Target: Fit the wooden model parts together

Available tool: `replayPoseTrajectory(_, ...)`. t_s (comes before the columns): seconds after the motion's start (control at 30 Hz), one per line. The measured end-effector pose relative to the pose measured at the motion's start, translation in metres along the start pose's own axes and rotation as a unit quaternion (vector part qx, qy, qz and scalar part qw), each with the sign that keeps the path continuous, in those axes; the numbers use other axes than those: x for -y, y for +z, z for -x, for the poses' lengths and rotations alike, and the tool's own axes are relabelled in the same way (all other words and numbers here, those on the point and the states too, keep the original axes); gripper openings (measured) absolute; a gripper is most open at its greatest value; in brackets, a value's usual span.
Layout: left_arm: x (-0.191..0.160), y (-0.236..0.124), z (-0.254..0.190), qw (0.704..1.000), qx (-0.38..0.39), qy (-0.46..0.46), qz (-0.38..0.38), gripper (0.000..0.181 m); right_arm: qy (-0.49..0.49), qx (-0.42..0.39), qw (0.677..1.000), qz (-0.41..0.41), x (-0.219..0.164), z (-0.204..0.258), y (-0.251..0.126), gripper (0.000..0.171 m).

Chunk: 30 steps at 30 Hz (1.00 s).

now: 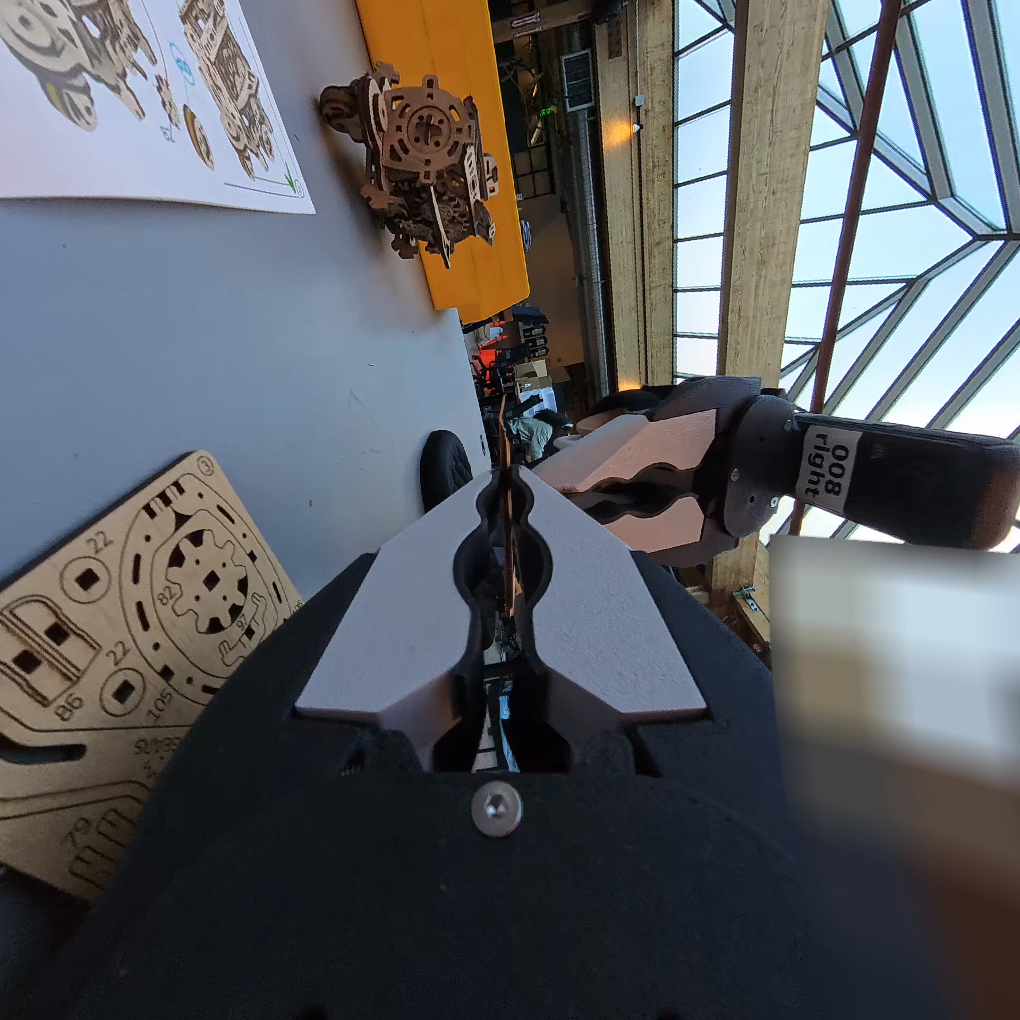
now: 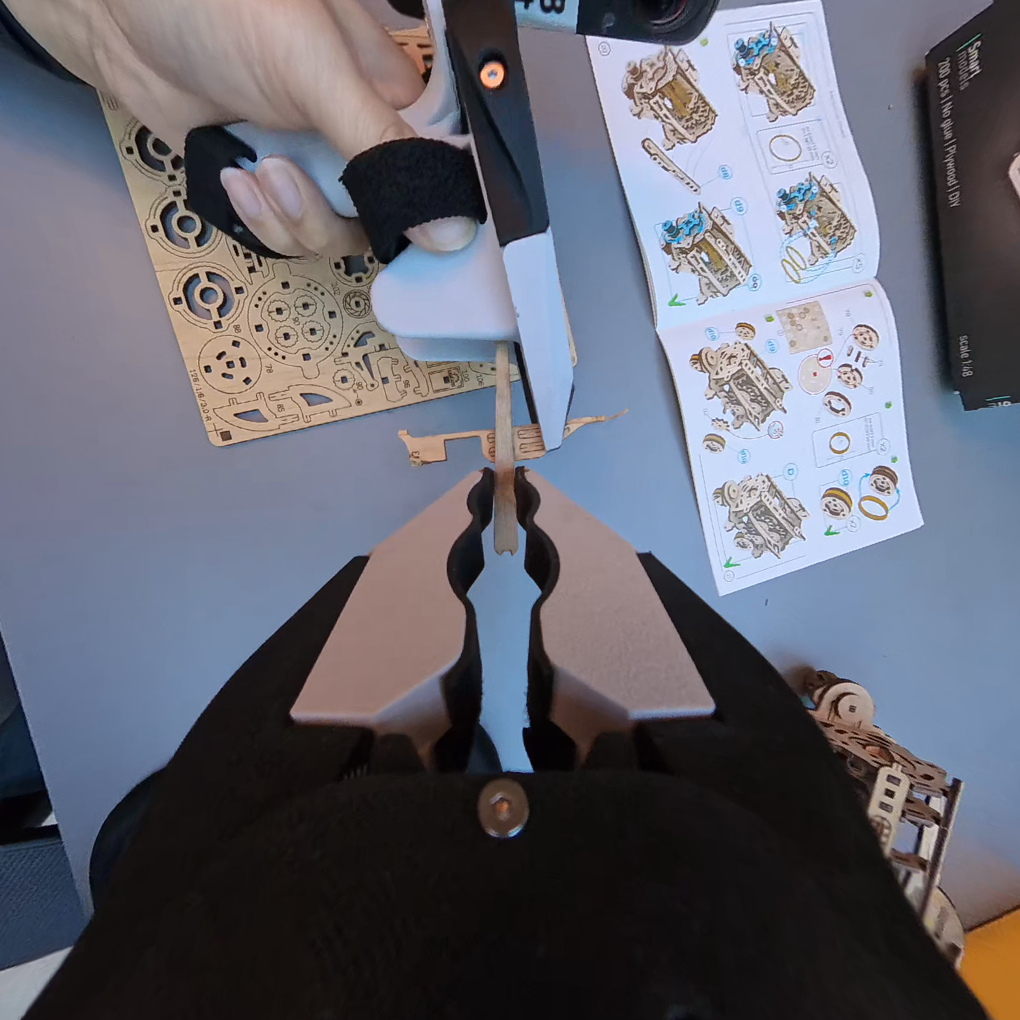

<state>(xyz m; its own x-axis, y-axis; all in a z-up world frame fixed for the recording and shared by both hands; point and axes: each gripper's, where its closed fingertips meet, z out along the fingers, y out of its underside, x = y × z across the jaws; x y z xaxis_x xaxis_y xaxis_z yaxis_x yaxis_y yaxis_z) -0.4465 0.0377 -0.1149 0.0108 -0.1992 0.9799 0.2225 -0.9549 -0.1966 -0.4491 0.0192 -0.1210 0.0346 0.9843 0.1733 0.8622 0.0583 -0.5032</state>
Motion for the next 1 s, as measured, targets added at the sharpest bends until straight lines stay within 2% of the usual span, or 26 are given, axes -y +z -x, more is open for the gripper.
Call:
replayPoseTrajectory(0.07, 0.001, -0.001, -0.001, 1.0, -0.003, -0.003, -0.003, 0.0, 0.004, -0.003, 1.0, -0.017, 0.001, -0.001, 0.0, 0.007)
replayPoseTrajectory(0.3, 0.004, -0.003, -0.001, 1.0, -0.007, -0.011, -0.011, 0.0, 0.02, -0.042, 0.995, -0.093, 0.003, -0.006, -0.02, 0.043)
replayPoseTrajectory(0.33, 0.005, -0.003, -0.001, 1.0, -0.007, -0.011, -0.012, 0.0, 0.023, -0.057, 0.991, -0.122, 0.003, -0.008, -0.027, 0.049)
replayPoseTrajectory(0.4, 0.006, -0.004, -0.002, 1.0, -0.005, -0.007, -0.013, 0.0, 0.035, -0.088, 0.968, -0.232, 0.009, -0.015, -0.042, 0.061)
replayPoseTrajectory(0.47, 0.005, -0.004, -0.004, 1.0, -0.005, -0.002, -0.012, 0.0, 0.046, -0.062, 0.934, -0.348, 0.014, -0.009, -0.056, 0.074)
replayPoseTrajectory(0.57, 0.003, -0.003, -0.008, 1.0, -0.011, -0.001, -0.007, 0.0, 0.06, 0.002, 0.915, -0.398, 0.004, -0.007, -0.05, 0.083)
replayPoseTrajectory(0.6, 0.002, -0.003, -0.009, 1.0, -0.01, 0.001, -0.006, 0.0, 0.058, 0.017, 0.914, -0.402, 0.001, -0.008, -0.045, 0.082)
replayPoseTrajectory(0.87, 0.001, -0.002, -0.012, 1.0, -0.016, -0.002, -0.002, 0.0, -0.05, 0.058, 0.912, -0.402, 0.009, -0.003, -0.023, 0.041)
replayPoseTrajectory(1.0, -0.003, 0.0, -0.019, 0.999, -0.036, -0.012, 0.003, 0.0, -0.068, 0.065, 0.904, -0.417, 0.013, 0.0, -0.025, 0.033)
